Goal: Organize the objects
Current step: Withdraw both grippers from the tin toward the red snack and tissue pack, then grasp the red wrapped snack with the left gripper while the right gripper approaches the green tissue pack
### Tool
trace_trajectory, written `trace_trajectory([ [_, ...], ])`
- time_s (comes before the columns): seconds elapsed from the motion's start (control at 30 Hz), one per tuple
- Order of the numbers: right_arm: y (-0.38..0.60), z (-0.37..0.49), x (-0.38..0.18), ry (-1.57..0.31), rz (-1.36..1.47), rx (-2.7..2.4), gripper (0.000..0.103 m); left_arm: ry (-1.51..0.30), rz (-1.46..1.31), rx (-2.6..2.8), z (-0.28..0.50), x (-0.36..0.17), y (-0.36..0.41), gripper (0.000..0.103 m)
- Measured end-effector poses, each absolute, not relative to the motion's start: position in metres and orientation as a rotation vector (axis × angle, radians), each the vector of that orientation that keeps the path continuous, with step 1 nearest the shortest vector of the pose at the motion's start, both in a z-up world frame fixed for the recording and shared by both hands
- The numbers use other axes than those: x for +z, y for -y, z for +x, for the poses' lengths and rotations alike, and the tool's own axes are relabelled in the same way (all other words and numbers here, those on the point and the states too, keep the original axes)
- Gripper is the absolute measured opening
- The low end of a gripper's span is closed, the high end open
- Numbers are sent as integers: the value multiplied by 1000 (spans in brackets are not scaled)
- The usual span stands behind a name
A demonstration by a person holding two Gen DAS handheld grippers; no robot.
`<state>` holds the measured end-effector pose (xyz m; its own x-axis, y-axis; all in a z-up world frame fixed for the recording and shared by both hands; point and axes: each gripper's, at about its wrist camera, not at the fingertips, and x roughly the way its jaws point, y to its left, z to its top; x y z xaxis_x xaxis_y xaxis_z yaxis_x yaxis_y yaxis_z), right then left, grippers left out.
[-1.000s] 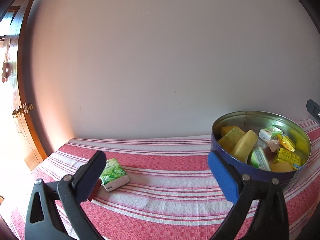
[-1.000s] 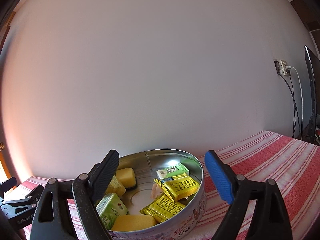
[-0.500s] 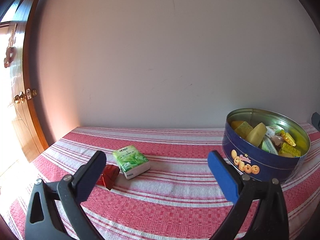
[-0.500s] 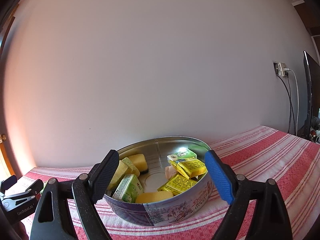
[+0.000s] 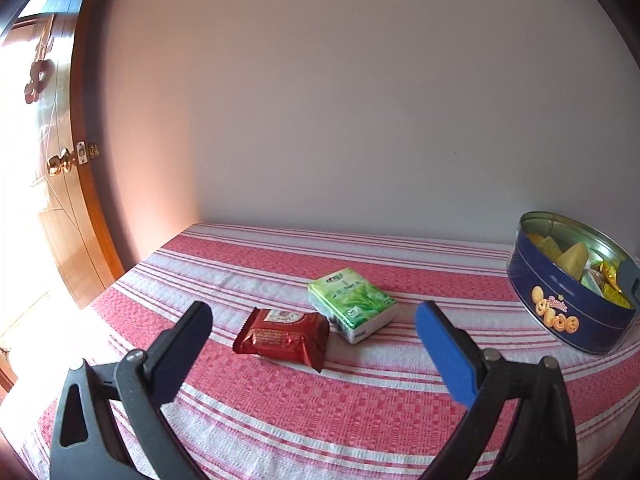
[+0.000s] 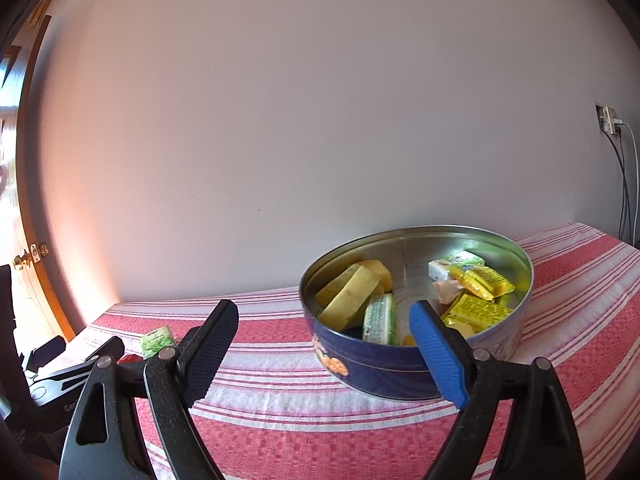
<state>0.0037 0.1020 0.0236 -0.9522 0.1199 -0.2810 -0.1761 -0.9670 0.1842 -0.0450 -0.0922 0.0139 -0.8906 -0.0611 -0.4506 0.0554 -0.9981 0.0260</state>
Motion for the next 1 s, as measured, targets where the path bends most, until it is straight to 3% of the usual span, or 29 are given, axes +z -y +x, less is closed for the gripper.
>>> trace_trajectory([
  [0.27,-42,-18,21,-200,-507,3024,89,-51,939,-2873,-78,1,145,103],
  [0.67,-13,-44,14,-145,-704,3068,89,-22,1406,-2747,-151,-40,142,101],
  [0.73,-14,-48,11,-171,-740,3067,89,-120,1401,-2770,-153,-39,151,100],
  [1.0,-8,-71,3,-247,-871,3098,89,-221,1372,-2793,-151,-34,160,100],
])
